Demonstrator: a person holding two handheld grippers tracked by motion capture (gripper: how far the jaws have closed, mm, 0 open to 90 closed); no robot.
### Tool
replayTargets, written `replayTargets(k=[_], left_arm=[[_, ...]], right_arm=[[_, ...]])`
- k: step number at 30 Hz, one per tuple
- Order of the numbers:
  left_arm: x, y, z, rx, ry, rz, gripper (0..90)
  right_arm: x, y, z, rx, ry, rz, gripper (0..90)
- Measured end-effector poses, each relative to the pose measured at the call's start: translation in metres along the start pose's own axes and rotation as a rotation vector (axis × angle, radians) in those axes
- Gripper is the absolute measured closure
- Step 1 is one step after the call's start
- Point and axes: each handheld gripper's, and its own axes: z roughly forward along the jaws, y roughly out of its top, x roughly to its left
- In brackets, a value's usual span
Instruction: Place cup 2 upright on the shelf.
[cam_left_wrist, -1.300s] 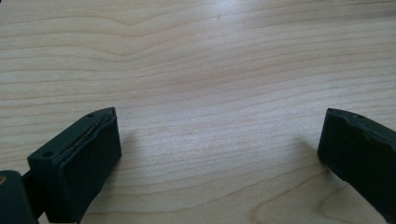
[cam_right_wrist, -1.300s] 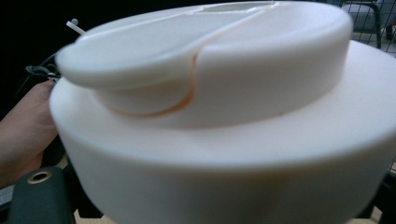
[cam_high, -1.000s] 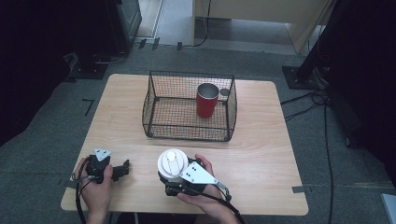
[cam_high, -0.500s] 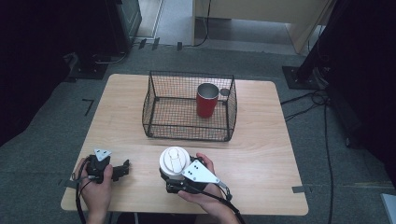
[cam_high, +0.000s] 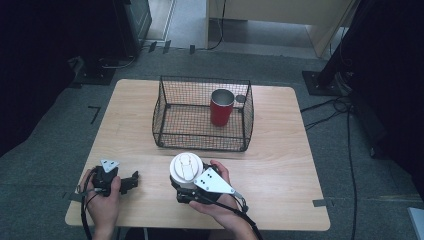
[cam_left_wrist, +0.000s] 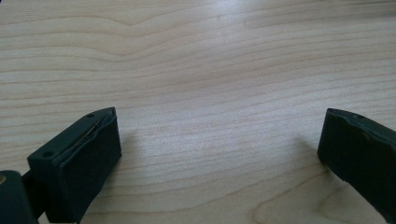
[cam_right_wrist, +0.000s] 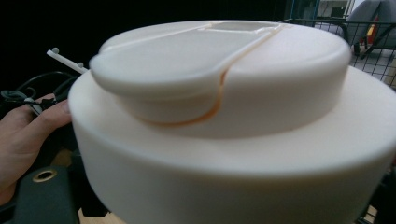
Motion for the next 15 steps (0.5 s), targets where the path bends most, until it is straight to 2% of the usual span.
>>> replayTargets(k=[15], left_arm=[[0.000, 0.000, 0.000, -0.002, 0.000, -0.002, 0.1]], right_arm=[[-0.003, 0.014, 0.002, -0.037, -0.023, -0.004, 15.8]])
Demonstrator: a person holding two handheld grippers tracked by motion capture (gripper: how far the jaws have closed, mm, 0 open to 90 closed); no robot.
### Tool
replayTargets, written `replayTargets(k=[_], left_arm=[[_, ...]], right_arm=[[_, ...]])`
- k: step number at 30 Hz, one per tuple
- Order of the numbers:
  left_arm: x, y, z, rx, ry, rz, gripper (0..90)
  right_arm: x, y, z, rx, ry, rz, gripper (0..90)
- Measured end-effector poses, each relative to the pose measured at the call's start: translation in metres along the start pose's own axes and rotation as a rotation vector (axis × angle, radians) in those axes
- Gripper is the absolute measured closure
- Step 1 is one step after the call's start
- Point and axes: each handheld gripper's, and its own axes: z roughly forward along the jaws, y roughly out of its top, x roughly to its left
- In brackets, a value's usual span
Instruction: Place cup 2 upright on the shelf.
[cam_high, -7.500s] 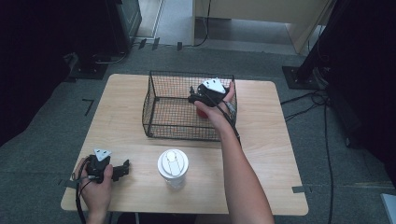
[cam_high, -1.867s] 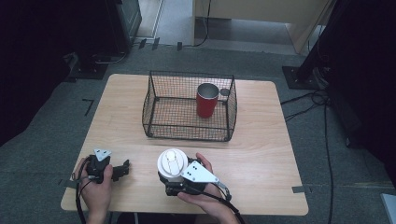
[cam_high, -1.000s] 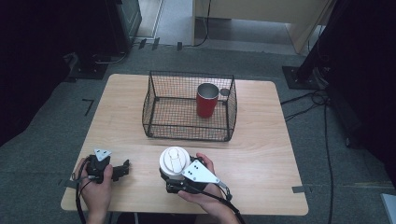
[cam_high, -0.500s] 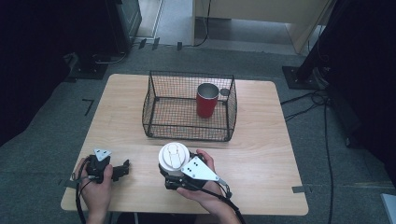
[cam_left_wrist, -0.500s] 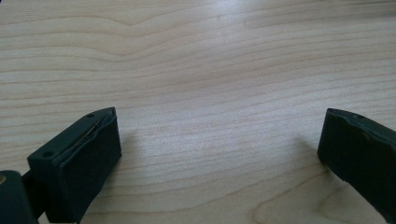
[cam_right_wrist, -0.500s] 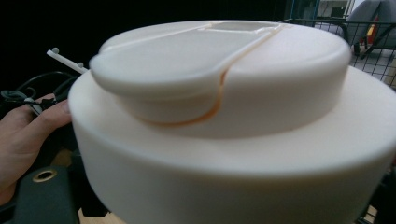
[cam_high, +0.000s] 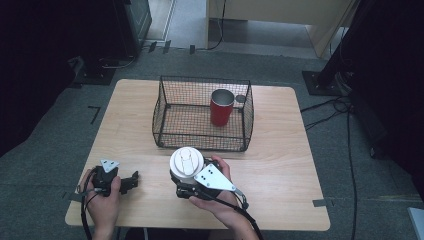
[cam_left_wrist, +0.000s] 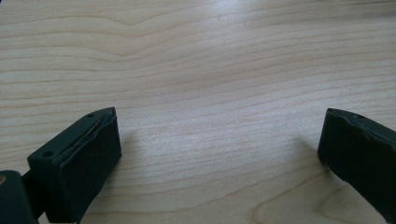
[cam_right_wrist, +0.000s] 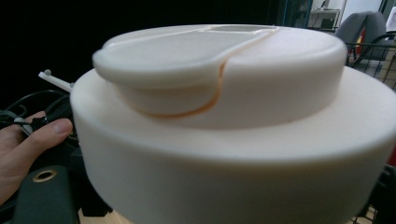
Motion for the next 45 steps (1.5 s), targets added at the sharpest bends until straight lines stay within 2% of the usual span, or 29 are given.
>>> replayTargets(k=[16, 31, 45], left_arm=[[0.000, 0.000, 0.000, 0.002, 0.000, 0.002, 0.1], [0.000, 0.000, 0.000, 0.002, 0.000, 0.002, 0.1], [0.000, 0.000, 0.000, 0.003, 0.000, 0.002, 0.1]], right_arm=[[-0.005, 0.019, 0.004, -0.041, -0.027, -0.004, 15.8], [-0.011, 0.049, 0.011, -0.111, -0.067, -0.024, 15.8], [-0.018, 0.072, 0.020, -0.154, -0.102, -0.040, 15.8]])
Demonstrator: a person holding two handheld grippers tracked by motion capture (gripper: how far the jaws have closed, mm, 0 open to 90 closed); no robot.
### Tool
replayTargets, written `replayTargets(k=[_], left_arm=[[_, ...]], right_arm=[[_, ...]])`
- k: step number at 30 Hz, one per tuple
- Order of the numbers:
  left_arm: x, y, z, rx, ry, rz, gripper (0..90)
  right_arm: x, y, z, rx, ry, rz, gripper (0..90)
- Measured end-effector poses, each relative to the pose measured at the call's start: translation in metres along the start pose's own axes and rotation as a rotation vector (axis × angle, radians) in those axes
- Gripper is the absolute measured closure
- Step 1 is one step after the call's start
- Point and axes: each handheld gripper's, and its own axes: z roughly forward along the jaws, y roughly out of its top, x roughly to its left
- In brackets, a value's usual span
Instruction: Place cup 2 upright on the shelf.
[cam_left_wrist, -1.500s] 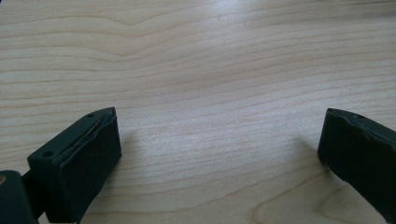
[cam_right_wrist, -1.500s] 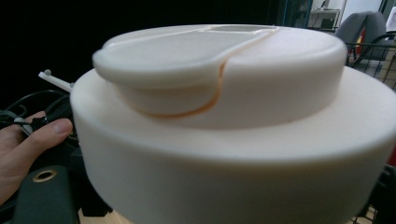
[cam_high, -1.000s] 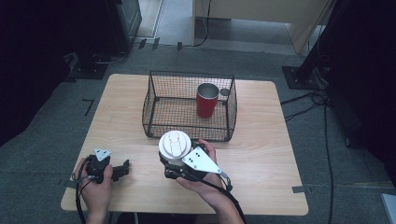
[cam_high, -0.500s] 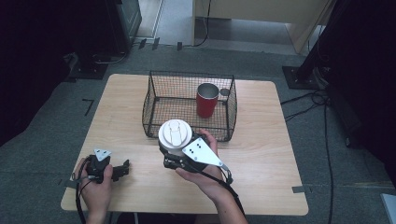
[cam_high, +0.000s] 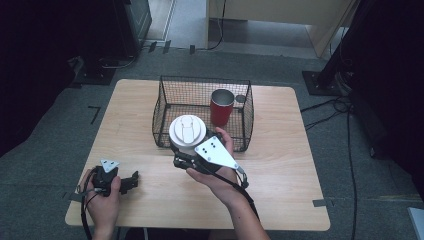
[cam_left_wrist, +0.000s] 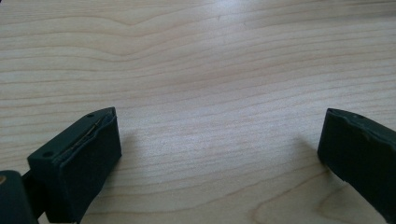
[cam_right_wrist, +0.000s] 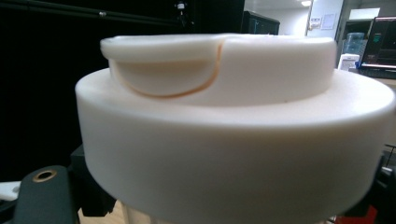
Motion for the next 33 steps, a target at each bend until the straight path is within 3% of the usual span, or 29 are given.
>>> replayTargets(k=[33], left_arm=[[0.000, 0.000, 0.000, 0.001, 0.000, 0.000, 0.1]], right_arm=[[-0.040, 0.028, 0.045, -0.038, -0.104, 0.002, 15.8]])
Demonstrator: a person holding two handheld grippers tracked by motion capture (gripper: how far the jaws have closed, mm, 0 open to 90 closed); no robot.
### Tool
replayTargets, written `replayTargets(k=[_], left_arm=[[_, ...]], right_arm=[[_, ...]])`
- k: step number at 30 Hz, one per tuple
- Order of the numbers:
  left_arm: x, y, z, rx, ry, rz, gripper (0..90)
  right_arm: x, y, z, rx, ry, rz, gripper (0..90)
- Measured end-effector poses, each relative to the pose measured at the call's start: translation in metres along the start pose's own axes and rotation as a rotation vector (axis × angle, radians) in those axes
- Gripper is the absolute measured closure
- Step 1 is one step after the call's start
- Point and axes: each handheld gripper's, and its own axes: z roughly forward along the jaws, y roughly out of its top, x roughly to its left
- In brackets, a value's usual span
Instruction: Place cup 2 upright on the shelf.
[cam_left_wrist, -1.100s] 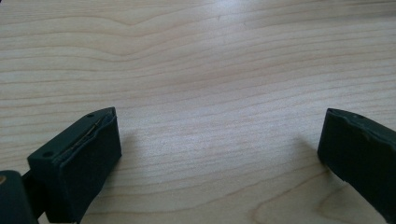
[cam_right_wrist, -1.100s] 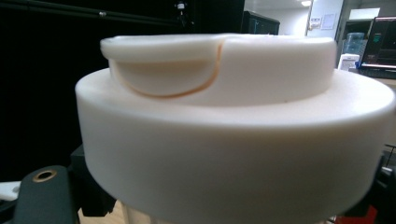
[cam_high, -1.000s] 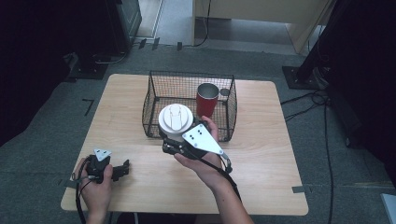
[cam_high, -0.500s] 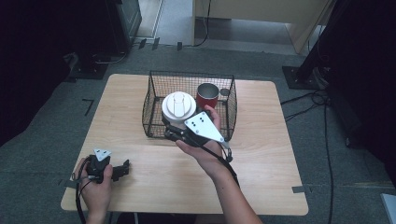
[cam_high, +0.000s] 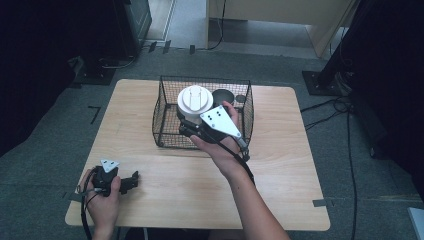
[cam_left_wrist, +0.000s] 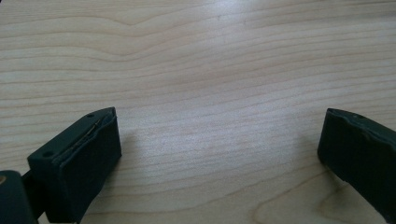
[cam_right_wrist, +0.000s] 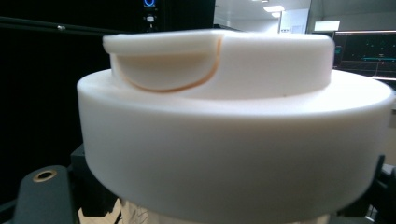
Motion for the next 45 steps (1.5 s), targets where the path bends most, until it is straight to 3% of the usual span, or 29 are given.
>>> replayTargets(k=[23, 27, 32, 45], left_arm=[[0.000, 0.000, 0.000, 0.000, 0.000, 0.002, 0.1], [0.000, 0.000, 0.000, -0.001, 0.001, 0.001, 0.1], [0.000, 0.000, 0.000, -0.002, 0.001, 0.001, 0.1], [0.000, 0.000, 0.000, 0.002, 0.000, 0.005, 0.1]], right_arm=[[0.001, 0.003, 0.056, 0.005, -0.015, 0.002, 15.8], [0.002, -0.002, 0.067, 0.007, -0.021, -0.006, 15.8], [-0.001, -0.008, 0.079, 0.023, -0.041, 0.020, 15.8], [-0.013, -0.031, 0.107, 0.077, -0.104, 0.005, 15.8]])
